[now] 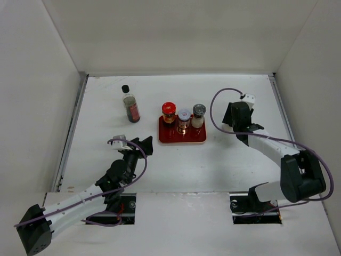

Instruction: Organize the condiment bottles

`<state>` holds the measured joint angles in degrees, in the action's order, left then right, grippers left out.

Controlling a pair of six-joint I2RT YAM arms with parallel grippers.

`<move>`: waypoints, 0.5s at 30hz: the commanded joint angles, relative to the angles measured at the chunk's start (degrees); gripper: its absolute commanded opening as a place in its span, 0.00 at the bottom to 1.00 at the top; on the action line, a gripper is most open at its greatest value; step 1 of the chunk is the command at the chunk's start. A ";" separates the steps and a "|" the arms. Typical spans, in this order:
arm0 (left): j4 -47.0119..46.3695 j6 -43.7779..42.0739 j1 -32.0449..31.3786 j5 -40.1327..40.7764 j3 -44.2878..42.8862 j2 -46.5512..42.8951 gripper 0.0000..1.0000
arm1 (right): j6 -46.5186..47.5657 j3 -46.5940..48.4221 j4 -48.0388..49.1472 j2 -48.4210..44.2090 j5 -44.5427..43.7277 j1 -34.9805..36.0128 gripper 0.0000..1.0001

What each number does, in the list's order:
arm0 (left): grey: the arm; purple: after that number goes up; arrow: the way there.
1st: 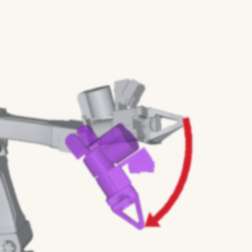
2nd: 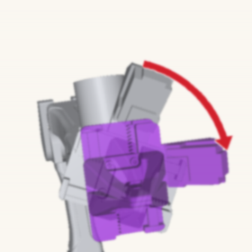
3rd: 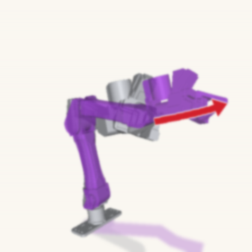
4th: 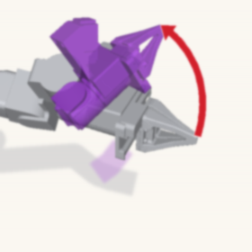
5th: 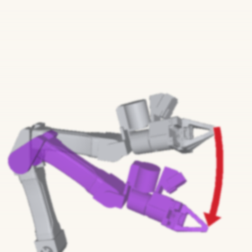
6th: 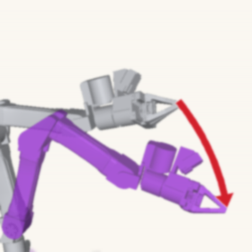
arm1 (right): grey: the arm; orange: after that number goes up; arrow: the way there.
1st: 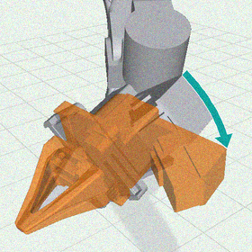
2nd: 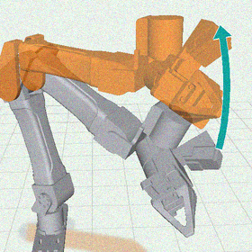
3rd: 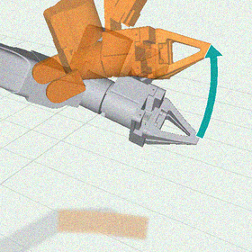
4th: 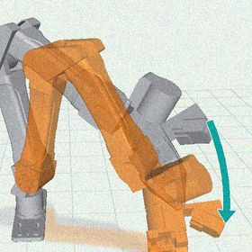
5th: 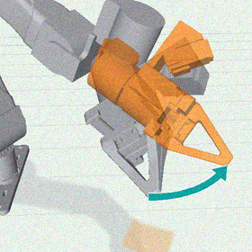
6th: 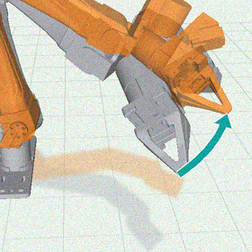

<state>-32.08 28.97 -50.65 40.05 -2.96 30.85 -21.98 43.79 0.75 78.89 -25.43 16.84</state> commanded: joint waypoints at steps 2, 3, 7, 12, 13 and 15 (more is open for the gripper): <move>-2.91 0.12 -0.01 -0.42 4.81 -0.79 0.69 | -0.61 1.92 3.03 -1.88 -0.84 -0.36 0.59; -2.82 0.12 -0.01 -0.15 4.81 -0.88 0.69 | -0.61 0.78 3.20 -4.34 -2.41 -0.01 0.56; -2.73 0.30 0.51 -0.41 4.72 -0.53 0.69 | -0.61 -2.82 1.63 -15.05 -5.59 6.73 0.55; -2.90 0.38 0.68 0.03 4.72 -0.09 0.69 | -2.54 -4.68 1.00 -21.32 -4.72 17.10 0.55; -2.99 0.38 0.78 -0.06 4.63 0.26 0.69 | -3.33 -4.68 2.05 -21.50 -5.06 19.22 0.55; -2.64 0.47 0.87 0.11 4.19 0.88 0.69 | -4.39 -4.59 4.77 -20.45 -5.59 23.70 0.55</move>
<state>-32.21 28.99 -50.26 40.07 -2.96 31.05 -23.75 38.81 -1.52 58.22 -29.17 36.27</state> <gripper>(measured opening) 0.687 0.680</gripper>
